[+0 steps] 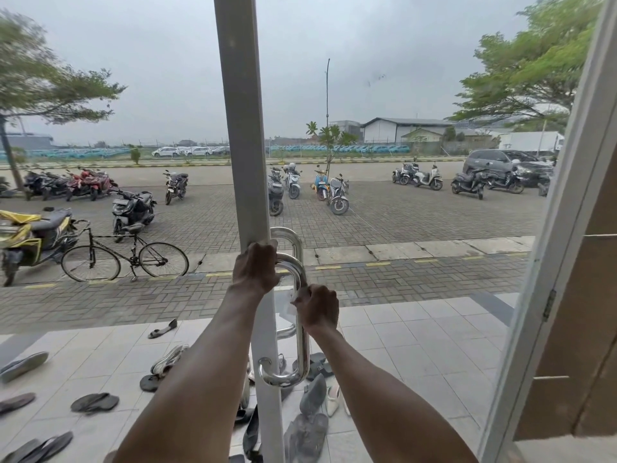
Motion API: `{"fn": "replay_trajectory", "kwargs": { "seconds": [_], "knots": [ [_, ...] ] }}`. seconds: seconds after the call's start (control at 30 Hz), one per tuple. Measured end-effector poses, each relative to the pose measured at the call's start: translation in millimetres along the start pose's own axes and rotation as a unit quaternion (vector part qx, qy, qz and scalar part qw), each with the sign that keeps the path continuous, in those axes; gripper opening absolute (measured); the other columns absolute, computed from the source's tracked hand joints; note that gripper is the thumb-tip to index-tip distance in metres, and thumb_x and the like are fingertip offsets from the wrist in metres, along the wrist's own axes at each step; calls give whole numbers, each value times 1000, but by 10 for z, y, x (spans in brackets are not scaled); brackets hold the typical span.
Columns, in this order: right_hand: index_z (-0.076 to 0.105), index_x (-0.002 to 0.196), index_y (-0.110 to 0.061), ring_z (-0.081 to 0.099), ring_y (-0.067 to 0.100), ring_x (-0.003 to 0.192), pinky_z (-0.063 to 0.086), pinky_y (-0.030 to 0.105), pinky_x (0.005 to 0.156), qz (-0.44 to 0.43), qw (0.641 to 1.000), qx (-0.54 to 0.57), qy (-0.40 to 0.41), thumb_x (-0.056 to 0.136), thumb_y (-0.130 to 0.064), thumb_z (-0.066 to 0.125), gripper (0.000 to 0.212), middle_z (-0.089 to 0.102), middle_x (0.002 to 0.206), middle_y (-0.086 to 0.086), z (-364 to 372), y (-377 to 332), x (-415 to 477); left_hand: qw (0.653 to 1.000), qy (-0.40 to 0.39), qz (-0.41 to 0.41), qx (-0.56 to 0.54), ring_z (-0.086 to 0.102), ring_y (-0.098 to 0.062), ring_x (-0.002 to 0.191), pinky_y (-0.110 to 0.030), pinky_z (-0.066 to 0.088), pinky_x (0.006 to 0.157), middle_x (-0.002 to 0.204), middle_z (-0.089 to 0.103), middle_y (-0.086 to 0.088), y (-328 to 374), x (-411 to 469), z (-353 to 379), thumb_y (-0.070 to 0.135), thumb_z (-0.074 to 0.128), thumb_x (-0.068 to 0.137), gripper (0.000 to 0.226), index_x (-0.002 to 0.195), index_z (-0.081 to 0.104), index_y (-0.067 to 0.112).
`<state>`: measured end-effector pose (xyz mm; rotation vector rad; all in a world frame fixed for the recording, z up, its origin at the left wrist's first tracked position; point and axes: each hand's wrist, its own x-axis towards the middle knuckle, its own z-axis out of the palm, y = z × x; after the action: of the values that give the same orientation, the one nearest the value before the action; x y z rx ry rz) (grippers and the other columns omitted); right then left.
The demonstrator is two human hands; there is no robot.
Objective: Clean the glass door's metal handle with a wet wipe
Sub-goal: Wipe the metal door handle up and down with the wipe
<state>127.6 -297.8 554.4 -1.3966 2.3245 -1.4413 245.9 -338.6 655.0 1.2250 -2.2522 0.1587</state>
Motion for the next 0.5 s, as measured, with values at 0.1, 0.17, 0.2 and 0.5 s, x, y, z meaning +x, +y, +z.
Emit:
{"fn": "replay_trajectory", "kwargs": {
  "seconds": [0.1,0.17,0.2,0.5],
  "knots": [
    [76,91,-12,72,30,81,54,31,67,-38,997,9,69,90,-25,58,22,76,87,13,-72,-130,66,1000,15,1,5,64,-33,105,-43,57,80,108,66,-11,2,-55,90,7,66,79,36,113,56,12],
    [76,95,-14,73,27,77,54,29,66,-68,992,19,102,90,-23,58,21,77,84,10,-97,-176,99,999,39,-5,0,65,-35,103,-45,58,79,108,64,-12,21,-93,167,2,61,80,50,127,49,14],
    [76,93,-14,73,26,75,55,30,64,-78,991,25,105,90,-25,59,20,76,82,10,-95,-165,113,999,51,-3,-3,65,-34,103,-44,58,78,108,63,-12,41,-110,198,0,59,81,53,131,47,14],
    [77,72,-13,71,25,74,51,30,63,50,996,37,-64,83,-35,60,30,75,76,8,131,301,-112,997,67,3,-36,54,-25,124,-37,53,89,127,60,-5,97,-200,319,-9,54,80,49,125,55,12]
  ]
}}
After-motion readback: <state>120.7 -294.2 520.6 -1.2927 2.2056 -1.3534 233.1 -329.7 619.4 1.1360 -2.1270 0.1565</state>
